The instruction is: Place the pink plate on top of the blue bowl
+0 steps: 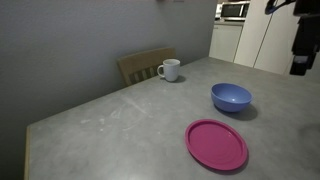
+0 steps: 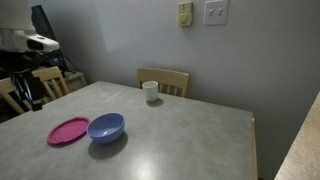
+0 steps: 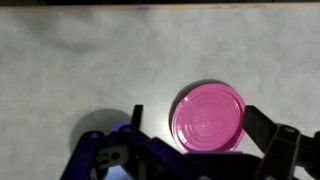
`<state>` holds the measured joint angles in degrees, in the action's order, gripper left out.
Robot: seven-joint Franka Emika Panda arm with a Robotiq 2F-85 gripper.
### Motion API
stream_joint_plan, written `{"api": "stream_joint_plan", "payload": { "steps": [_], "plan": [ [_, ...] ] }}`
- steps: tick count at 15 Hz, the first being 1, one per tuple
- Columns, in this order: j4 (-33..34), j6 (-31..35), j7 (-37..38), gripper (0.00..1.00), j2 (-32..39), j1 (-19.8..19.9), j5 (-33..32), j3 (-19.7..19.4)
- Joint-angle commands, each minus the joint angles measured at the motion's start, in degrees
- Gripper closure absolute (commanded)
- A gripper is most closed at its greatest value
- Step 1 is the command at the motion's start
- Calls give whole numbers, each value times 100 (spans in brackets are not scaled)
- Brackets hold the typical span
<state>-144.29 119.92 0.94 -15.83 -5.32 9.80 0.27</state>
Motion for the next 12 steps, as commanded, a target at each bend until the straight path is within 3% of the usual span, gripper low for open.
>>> {"api": "stream_joint_plan", "payload": {
  "steps": [1,2,3,8,10,12],
  "plan": [
    [359,649,-190,0,924,-229,661,219],
    [408,812,-235,0,1117,-298,845,296],
    [188,555,-43,0,645,-156,550,277],
    [370,754,-52,0,1079,-251,704,385],
    [464,916,71,0,1251,-245,972,370],
    [864,1182,273,0,1741,-291,1696,382]
  ]
}}
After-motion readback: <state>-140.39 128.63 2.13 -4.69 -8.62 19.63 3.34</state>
